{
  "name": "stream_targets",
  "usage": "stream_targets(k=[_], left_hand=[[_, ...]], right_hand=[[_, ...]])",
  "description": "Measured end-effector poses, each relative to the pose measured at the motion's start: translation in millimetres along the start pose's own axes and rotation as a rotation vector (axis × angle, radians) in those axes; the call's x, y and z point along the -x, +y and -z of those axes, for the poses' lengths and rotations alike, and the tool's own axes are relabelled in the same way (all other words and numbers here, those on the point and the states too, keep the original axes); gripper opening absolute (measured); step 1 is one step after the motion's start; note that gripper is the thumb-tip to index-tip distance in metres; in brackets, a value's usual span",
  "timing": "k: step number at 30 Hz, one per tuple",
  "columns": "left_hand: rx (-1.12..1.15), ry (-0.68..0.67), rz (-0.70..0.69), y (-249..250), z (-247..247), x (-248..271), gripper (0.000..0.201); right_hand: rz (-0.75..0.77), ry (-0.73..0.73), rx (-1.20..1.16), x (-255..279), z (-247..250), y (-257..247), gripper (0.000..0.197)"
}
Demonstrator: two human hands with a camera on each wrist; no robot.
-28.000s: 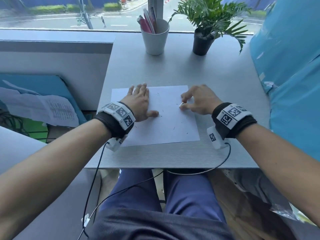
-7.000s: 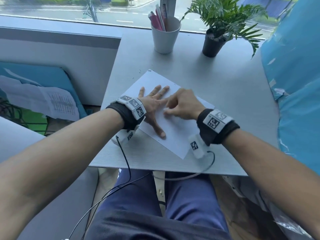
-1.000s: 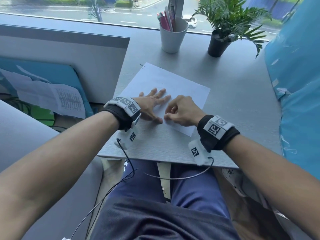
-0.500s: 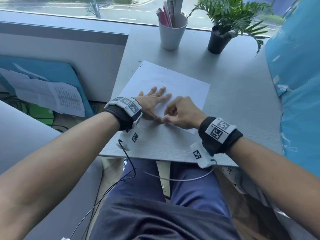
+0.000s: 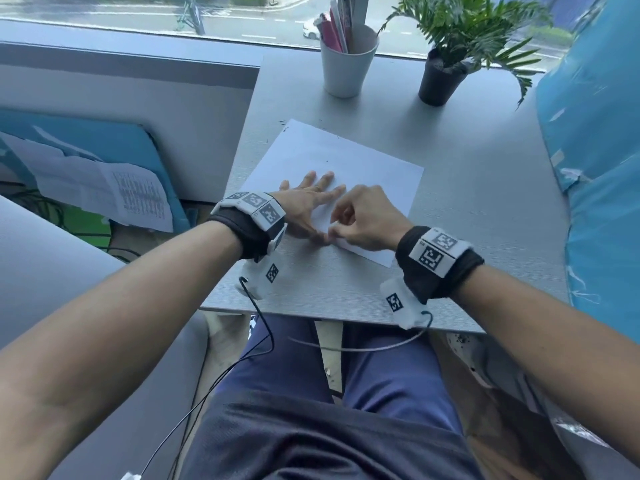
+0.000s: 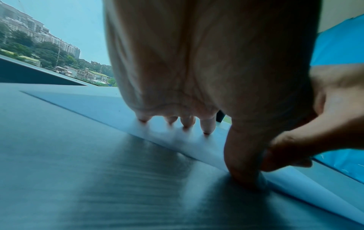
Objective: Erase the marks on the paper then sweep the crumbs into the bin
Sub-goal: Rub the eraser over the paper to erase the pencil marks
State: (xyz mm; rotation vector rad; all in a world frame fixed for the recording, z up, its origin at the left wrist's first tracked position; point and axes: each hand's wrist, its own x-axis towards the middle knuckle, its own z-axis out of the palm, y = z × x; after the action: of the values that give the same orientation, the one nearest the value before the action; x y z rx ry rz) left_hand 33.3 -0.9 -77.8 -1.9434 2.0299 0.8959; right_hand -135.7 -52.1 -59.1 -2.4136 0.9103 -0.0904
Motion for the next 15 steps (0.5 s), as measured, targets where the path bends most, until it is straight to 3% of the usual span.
stream_targets(k=[4,8,12,15], left_hand=[[-0.012,-0.01,-0.002,3,1,0,0.108],[0.011,0.008,-0.005,1,0,0,0.106],[0.002,0.009,-0.004,1,-1,-1,0.108],[0.0,0.008,-0.006,0,-1,-2,0.107]], right_hand=[[-0.128,0.105,-0.04,-14,11,15,0.008],[-0.013,-0.001,-0.023,-4,-2,1,0.006],[-0.123,0.103,-0.058,-16,8,14,0.007],[-0.011,-0.006,-0.009,-8,-1,1,0.006]])
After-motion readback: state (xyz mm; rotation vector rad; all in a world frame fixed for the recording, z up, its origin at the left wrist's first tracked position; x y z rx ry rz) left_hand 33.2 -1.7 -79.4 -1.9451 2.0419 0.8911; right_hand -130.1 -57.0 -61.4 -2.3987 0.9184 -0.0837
